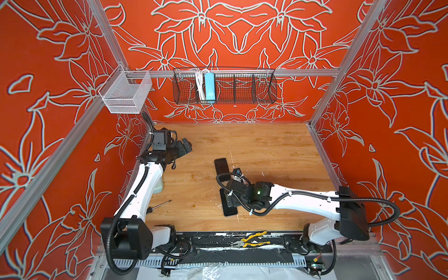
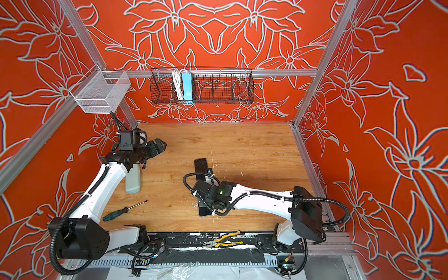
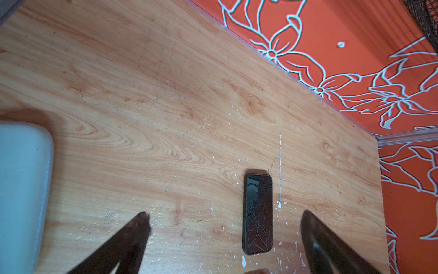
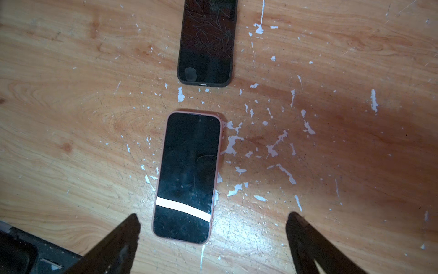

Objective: Take the phone out of the phone case
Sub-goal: Pick up the phone from the center of the table.

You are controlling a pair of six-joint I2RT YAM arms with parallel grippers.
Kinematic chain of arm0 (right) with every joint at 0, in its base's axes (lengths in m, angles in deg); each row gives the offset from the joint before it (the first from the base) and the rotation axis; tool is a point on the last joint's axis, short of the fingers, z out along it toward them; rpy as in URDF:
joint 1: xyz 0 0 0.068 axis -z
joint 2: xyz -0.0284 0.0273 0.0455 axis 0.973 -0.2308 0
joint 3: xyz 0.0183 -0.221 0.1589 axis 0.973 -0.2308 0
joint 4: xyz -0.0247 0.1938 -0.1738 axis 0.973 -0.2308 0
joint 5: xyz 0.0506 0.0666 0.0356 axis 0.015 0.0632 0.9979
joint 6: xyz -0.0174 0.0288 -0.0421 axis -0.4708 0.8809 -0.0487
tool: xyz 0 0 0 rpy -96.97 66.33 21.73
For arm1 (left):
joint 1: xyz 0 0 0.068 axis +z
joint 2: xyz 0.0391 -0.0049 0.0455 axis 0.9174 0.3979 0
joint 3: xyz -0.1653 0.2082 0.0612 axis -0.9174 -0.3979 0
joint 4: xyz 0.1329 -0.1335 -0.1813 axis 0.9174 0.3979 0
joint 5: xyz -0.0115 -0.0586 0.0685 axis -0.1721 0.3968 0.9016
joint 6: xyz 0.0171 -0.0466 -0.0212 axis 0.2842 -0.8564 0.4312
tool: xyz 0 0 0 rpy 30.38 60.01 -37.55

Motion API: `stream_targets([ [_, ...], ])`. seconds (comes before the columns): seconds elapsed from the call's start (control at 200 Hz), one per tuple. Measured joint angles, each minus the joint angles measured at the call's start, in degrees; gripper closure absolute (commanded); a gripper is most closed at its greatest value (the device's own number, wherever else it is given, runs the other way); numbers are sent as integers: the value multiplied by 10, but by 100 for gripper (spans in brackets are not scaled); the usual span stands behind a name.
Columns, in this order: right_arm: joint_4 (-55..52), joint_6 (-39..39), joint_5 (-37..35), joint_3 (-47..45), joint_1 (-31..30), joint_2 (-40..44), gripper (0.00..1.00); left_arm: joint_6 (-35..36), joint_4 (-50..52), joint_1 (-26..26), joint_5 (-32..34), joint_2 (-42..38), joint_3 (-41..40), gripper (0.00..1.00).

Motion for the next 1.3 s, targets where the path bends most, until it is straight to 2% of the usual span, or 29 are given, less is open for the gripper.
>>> stream_targets([
  [0.13,-6,10,2,29,-16,-34,2,-1,0,0,0,-4,0,3],
  [0.48,2,35,39,30,-31,-80,3,-2,-4,0,0,-20,-5,3],
  [0.676,5,36,61,32,-24,-121,3,-2,-8,0,-2,-20,-5,3],
  [1.301,36,33,124,32,10,-147,6,-2,-8,0,-2,-29,-6,3],
])
